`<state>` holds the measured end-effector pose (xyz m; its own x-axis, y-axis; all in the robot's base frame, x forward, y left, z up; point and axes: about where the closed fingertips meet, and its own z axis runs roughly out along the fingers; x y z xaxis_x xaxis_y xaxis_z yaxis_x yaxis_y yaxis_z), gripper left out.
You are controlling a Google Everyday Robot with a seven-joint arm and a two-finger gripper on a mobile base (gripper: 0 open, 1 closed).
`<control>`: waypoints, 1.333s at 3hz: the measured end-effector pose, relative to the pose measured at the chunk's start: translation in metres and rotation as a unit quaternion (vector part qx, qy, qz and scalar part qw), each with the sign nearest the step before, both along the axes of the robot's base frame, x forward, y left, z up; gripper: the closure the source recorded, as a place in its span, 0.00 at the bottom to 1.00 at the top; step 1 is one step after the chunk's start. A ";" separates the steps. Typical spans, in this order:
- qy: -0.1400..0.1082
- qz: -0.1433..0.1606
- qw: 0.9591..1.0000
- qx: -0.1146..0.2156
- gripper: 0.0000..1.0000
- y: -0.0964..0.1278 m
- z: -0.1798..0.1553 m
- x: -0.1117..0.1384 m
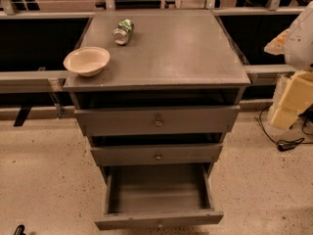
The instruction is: Close bottom drawer
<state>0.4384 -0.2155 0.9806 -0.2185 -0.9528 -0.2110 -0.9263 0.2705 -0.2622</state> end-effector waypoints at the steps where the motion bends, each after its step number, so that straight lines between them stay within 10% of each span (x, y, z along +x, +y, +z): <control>1: -0.001 0.000 1.000 0.000 0.00 0.000 0.000 0.000; 3: 0.019 -0.014 0.998 0.061 0.00 0.017 -0.102 -0.008; 4: 0.039 0.010 0.988 0.147 0.00 0.049 -0.178 -0.033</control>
Offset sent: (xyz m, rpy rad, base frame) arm 0.0213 0.0145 -0.1282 0.0768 0.0294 -0.1073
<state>0.4053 -0.1661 0.8022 -0.2273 -0.8574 -0.4617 -0.9465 0.3061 -0.1025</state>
